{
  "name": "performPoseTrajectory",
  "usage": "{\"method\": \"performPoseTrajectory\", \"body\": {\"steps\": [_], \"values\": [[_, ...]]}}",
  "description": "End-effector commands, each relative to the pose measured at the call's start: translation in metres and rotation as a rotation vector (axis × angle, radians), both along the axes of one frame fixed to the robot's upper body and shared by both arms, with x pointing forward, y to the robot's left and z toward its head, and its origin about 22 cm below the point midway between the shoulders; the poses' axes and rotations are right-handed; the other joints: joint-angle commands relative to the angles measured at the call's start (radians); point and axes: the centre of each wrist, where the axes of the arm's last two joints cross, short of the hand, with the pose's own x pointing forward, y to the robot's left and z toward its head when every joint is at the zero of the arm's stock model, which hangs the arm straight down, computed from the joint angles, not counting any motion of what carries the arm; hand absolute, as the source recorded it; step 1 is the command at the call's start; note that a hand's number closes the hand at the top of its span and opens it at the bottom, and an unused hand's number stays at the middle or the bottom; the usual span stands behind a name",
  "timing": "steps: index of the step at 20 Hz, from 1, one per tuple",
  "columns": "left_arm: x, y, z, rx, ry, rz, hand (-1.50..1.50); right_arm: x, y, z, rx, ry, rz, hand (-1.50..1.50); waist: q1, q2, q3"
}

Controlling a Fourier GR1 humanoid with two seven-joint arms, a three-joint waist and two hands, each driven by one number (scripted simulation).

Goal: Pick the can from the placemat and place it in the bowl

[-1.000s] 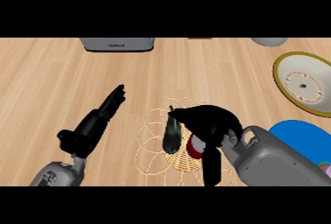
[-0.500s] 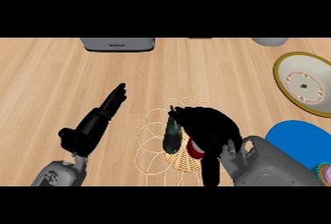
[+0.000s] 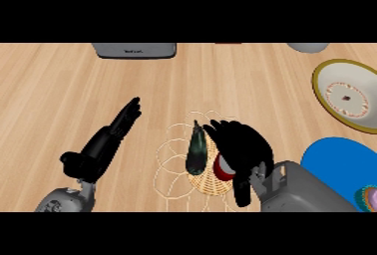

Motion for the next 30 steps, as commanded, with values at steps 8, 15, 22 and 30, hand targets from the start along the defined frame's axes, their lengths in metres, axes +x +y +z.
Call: {"method": "performPoseTrajectory", "body": {"steps": [8, 15, 22, 30], "values": [[0.008, 0.006, 0.017, -0.003, -0.001, 0.002, 0.00, 0.016, -0.006, -0.038, -0.033, 0.055, -0.043, -1.50, 0.003, 0.001, 0.000], [0.008, 0.001, -0.008, 0.013, 0.000, 0.011, 0.00, 0.027, 0.001, -0.031, 0.067, 0.044, -0.035, 1.50, 0.000, 0.001, 0.000], [0.000, -0.007, -0.003, -0.002, -0.005, -0.006, 0.00, 0.033, 0.006, -0.055, 0.076, -0.068, 0.032, 1.50, 0.003, 0.001, 0.000], [0.001, 0.007, -0.005, 0.002, -0.013, -0.006, 0.00, 0.053, -0.135, -0.085, 0.063, -0.138, -0.227, 1.50, 0.003, 0.006, 0.001]]}}
